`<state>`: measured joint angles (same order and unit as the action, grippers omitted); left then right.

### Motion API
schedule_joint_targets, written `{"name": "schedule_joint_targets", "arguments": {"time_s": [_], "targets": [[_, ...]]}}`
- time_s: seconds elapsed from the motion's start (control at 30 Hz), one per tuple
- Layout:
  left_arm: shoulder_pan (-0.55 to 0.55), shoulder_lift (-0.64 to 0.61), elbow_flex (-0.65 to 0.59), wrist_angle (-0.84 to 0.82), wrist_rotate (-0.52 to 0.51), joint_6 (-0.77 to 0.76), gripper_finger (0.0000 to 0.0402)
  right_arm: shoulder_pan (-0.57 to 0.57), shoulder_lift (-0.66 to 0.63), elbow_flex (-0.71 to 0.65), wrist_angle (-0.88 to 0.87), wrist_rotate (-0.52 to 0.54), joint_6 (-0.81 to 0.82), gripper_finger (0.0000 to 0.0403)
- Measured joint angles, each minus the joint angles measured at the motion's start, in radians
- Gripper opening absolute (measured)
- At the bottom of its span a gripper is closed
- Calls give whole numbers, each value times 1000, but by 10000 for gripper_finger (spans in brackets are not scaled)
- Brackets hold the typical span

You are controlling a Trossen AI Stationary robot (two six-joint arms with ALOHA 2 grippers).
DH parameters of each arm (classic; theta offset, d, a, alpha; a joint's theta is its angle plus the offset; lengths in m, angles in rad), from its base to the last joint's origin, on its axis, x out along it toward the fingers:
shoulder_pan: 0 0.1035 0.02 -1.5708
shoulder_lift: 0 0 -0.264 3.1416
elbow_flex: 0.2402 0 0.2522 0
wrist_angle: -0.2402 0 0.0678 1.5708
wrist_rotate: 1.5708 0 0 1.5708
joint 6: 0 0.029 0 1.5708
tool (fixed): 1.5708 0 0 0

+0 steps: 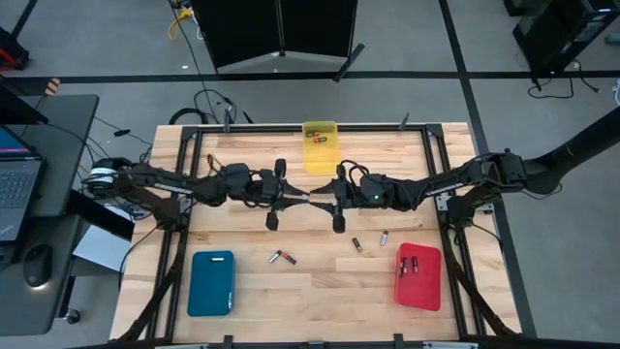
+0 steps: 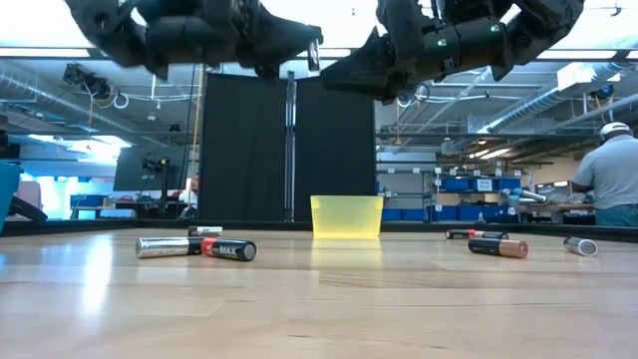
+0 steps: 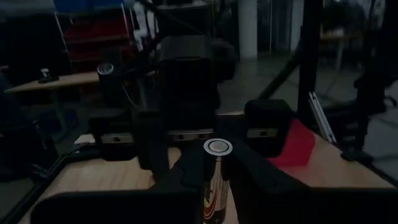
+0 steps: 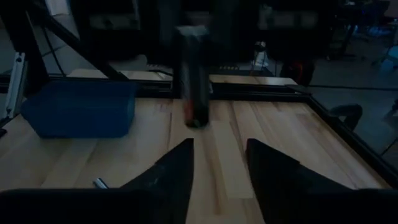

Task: Sort batteries
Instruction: Put the silver battery into the blue bin

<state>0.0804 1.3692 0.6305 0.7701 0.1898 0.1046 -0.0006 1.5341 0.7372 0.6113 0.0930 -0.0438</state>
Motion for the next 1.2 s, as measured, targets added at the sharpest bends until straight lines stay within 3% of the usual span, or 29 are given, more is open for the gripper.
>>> {"name": "schedule_joint_targets", "arguments": {"time_s": [0.27,0.47,0.67,0.93,1.2], "targets": [[-53,-112,182,-577,-38,72,50,-8,0,0,-75,0,-17,177],[-159,-126,340,-1060,-179,29,50,-26,0,0,-115,0,-23,165],[-281,-127,429,-1407,-253,-226,50,-30,0,0,-122,0,-76,129],[-497,-114,438,-1732,-300,-671,50,-30,0,0,-129,-11,-117,70],[-712,-64,436,-1956,-221,-1001,50,-34,0,0,-153,-16,-141,20]]}}
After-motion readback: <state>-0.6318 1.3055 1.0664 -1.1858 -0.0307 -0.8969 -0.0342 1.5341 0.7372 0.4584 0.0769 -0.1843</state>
